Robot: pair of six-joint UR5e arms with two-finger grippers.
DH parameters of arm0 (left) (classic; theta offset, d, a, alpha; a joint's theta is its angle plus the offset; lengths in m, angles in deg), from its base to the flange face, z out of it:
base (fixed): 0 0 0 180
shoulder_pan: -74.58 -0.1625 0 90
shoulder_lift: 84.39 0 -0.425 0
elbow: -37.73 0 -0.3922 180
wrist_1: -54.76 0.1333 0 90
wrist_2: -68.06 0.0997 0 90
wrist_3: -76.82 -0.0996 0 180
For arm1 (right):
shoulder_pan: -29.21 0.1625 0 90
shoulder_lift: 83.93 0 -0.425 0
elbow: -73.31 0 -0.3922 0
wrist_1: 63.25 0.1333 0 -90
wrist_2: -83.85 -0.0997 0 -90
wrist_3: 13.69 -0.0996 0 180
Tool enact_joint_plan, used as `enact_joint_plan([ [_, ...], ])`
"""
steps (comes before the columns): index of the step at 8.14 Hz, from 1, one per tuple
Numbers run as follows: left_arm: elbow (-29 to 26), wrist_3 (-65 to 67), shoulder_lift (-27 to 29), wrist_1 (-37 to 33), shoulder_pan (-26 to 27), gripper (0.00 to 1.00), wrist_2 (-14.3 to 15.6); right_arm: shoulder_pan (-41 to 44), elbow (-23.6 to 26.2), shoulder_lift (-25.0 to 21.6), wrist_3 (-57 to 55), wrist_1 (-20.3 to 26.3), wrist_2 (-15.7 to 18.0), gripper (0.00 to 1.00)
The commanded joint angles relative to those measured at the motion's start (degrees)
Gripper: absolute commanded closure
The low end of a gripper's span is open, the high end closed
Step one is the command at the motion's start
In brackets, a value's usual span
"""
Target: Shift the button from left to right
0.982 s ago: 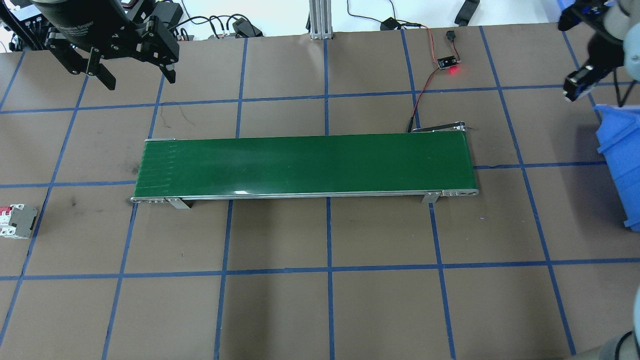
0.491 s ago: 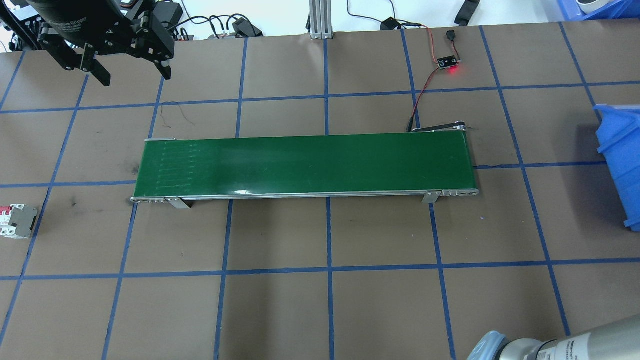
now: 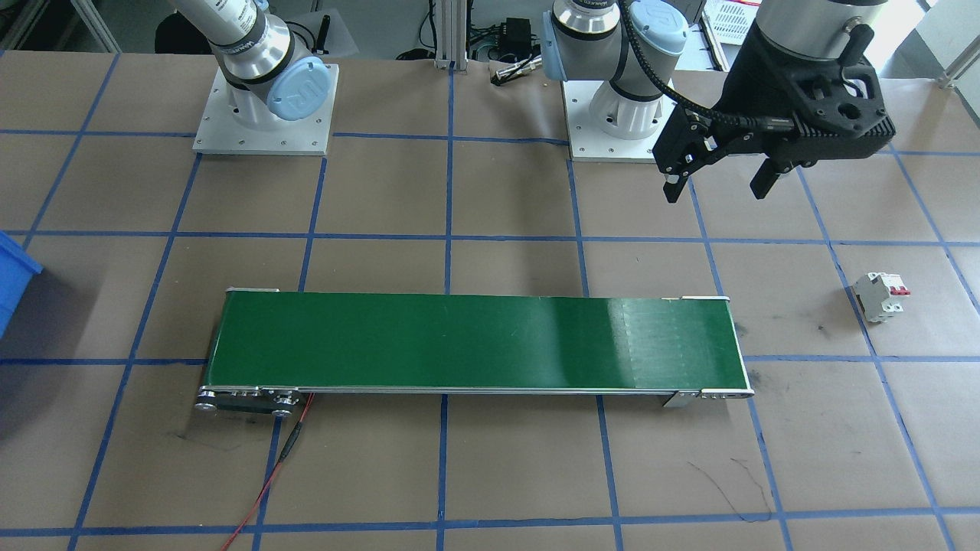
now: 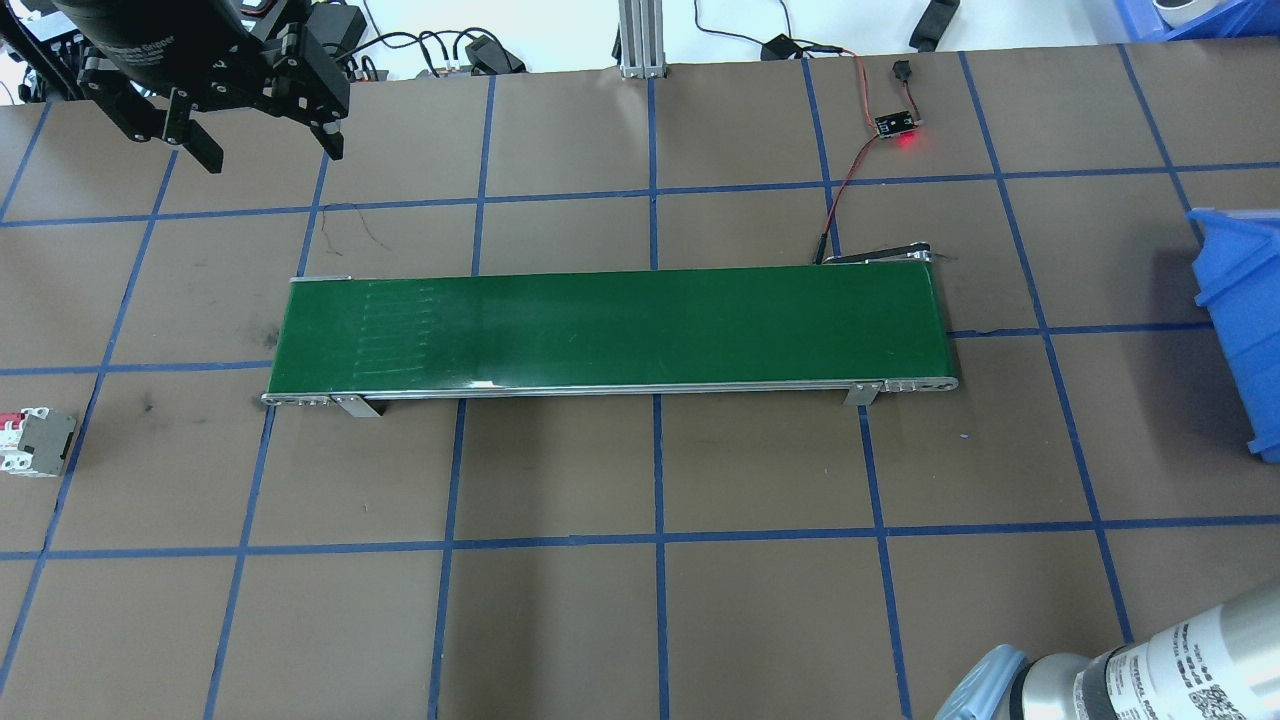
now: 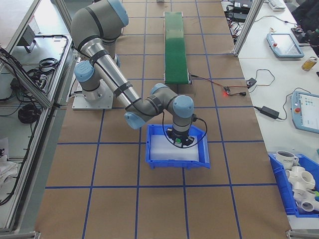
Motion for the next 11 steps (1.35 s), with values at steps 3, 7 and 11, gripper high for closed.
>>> enact_joint_plan([
  [3, 0.34, -0.12, 0.04, 0.04, 0.01, 0.00, 0.02, -0.24, 2.97, 5.10, 11.30, -5.18, 2.10, 0.18],
  [7, 0.34, 0.05, 0.22, 1.71, 0.01, 0.00, 0.03, -0.33, 2.97, -1.90, 9.81, -4.13, 1.32, 0.00],
  [11, 0.34, 0.05, 0.30, 1.71, 0.01, 0.00, 0.11, 4.91, 1.40, -20.34, -13.56, 14.36, -1.42, 0.00],
])
